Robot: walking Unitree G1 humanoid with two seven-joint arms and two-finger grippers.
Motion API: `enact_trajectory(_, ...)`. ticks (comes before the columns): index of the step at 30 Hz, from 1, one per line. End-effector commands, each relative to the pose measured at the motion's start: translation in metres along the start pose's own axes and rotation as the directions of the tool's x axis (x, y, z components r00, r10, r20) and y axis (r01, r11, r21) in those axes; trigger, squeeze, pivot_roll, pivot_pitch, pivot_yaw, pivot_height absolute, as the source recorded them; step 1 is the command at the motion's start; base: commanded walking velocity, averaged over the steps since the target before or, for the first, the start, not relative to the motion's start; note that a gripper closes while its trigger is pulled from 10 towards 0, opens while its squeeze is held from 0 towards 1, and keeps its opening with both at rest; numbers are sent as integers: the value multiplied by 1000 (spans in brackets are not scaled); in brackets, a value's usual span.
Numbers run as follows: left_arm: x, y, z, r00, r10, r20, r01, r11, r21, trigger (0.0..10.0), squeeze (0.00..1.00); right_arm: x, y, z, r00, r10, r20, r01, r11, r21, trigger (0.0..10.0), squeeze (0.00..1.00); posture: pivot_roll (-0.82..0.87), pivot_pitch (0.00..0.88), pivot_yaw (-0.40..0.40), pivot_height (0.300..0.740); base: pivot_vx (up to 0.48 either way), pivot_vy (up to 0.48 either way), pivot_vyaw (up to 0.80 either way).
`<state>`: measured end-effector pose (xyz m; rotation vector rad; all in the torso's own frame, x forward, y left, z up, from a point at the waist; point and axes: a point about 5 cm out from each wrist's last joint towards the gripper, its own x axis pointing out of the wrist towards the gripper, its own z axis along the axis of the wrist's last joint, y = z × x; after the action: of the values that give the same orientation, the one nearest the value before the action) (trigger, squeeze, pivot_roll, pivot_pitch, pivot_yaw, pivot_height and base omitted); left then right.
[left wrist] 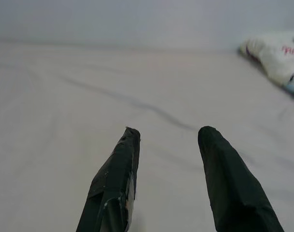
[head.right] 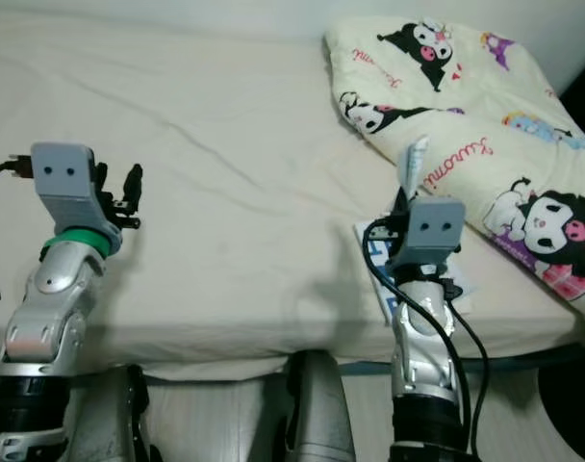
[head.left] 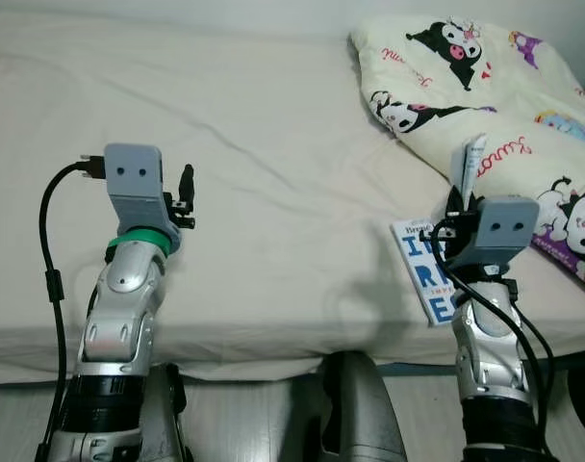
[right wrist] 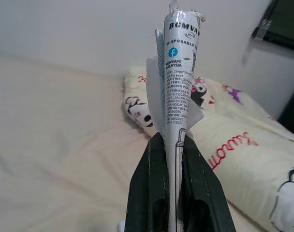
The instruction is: Clean up the room
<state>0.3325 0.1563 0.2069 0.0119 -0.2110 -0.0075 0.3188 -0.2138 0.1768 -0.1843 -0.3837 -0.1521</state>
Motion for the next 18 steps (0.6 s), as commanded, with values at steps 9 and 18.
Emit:
enact_trajectory(9, 4, -15, -3, 999, -32, 12, 32, 999, -6, 10000, 0, -6, -3, -3, 999, -30, -10, 30, 999, -44, 10000, 0, 2, 23, -40, 606, 0, 0, 0)
enact_trajectory(18, 7, -23, -2, 998, -58, 16, 58, 998, -15, 10000, 0, -6, -2, -4, 999, -34, -21, 33, 998, -52, 10000, 0, 4, 21, -39, 641, 0, 0, 0)
